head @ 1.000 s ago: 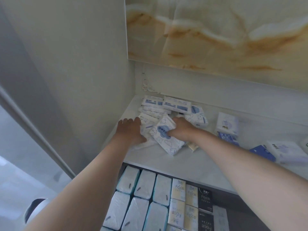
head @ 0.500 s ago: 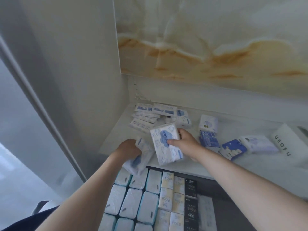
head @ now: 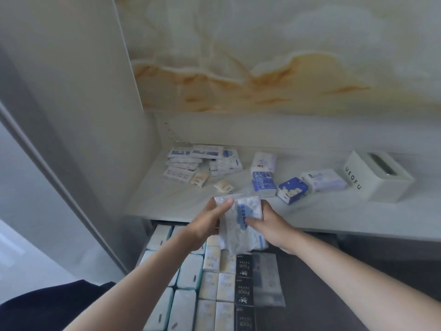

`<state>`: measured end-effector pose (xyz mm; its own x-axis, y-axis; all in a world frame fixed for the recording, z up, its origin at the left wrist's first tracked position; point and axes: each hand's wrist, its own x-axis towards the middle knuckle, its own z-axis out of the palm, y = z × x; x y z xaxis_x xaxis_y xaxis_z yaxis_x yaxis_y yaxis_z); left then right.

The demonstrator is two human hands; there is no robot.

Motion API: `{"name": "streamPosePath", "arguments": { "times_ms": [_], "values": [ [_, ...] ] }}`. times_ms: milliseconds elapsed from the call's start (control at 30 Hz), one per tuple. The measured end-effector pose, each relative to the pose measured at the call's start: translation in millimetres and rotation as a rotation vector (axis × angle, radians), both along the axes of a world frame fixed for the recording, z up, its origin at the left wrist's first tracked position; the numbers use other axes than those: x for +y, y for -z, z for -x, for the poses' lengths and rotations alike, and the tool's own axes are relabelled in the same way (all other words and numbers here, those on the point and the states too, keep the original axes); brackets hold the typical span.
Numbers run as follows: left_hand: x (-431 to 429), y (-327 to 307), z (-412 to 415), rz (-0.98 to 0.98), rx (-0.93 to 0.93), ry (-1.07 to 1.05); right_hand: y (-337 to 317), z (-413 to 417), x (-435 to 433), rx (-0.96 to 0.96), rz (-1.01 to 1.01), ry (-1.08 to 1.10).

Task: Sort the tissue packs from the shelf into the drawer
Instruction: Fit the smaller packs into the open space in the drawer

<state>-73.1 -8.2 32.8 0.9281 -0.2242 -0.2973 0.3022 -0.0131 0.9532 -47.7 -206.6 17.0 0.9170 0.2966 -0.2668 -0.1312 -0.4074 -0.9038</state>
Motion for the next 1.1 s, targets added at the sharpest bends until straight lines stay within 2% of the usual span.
{"name": "streamPosePath", "arguments": {
  "times_ms": [167,267,367,467,600,667,767,867,967,1033,1100],
  "values": [
    [-46.1,25.5,18.0,-0.312,-0.12,0.002,-0.7,25.7,-46.9,-0.038,0.279,-0.099],
    [-62.9,41.9,24.6,-0.575,-0.204,0.05,8.8,36.7,-71.3,-0.08,0.38,-0.134],
    [-80.8,60.3,31.4,-0.675,-0.342,0.129,24.9,43.7,-89.1,-0.129,0.487,-0.168],
    [-99.1,74.4,33.1,-0.783,-0.441,0.264,45.5,46.5,-102.2,-0.087,0.549,-0.21],
    [-121.7,94.1,33.0,-0.903,-0.366,0.378,73.6,48.4,-110.3,0.001,0.631,-0.297],
    [-126.4,113.0,32.6,-1.043,-0.376,0.458,87.8,49.7,-111.7,0.032,0.66,-0.328],
    [-129.1,134.0,29.9,-1.274,-0.519,0.626,106.6,51.6,-108.7,0.054,0.702,-0.365],
    [-129.5,138.3,23.5,-1.385,-0.584,0.753,114.7,47.7,-102.5,0.162,0.678,-0.43],
    [-126.8,140.0,19.1,-1.404,-0.625,0.799,112.7,29.6,-99.9,0.462,0.432,-0.318],
    [-123.9,142.6,19.4,-1.382,-0.628,0.818,121.0,14.8,-102.1,0.484,0.383,-0.163],
    [-119.5,146.6,19.8,-1.359,-0.648,0.825,142.1,3.4,-106.7,0.428,0.452,-0.013]
  ]
}}
